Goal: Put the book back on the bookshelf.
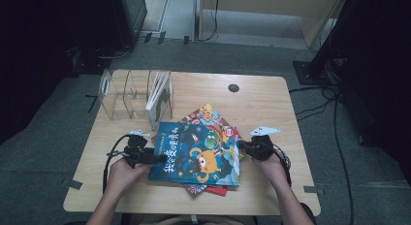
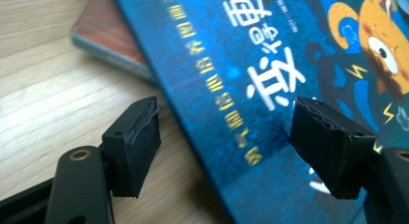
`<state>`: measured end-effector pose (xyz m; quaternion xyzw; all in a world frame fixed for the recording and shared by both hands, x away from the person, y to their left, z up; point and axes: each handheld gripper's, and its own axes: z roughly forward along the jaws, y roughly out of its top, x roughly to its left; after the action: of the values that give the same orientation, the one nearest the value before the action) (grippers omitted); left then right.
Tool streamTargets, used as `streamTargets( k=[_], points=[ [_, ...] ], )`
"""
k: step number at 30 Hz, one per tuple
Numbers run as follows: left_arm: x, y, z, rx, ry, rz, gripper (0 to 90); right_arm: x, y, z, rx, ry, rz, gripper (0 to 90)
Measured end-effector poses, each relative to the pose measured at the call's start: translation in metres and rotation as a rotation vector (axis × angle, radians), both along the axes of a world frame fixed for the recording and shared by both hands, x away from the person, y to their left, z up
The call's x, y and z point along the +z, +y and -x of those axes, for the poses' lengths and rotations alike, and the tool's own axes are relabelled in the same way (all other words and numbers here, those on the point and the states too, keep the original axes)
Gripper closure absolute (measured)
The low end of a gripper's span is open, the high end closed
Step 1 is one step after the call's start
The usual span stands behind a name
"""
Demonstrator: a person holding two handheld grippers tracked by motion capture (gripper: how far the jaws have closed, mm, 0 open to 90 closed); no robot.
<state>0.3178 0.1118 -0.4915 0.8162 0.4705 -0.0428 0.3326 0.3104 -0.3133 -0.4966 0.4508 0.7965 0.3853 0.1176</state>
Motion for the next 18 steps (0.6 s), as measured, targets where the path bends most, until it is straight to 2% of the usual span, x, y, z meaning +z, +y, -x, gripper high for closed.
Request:
streamTargets(
  k=[3, 7, 18],
  points=[
    [-0.0008, -0.0059, 0.0, -0.013, -0.011, -0.001, 25.5, -0.0002, -0.0002, 0.0, 0.001, -0.002, -0.001, 88.8],
    [-0.0038, -0.0061, -0.0017, -0.016, 0.006, 0.021, 22.5, -0.0004, -0.0006, 0.0002, 0.002, -0.003, -0.004, 88.7],
    [-0.006, -0.0046, 0.0003, -0.019, -0.02, 0.035, 21.0, -0.001, -0.0018, 0.0048, 0.015, -0.006, -0.007, 88.2]
  ],
)
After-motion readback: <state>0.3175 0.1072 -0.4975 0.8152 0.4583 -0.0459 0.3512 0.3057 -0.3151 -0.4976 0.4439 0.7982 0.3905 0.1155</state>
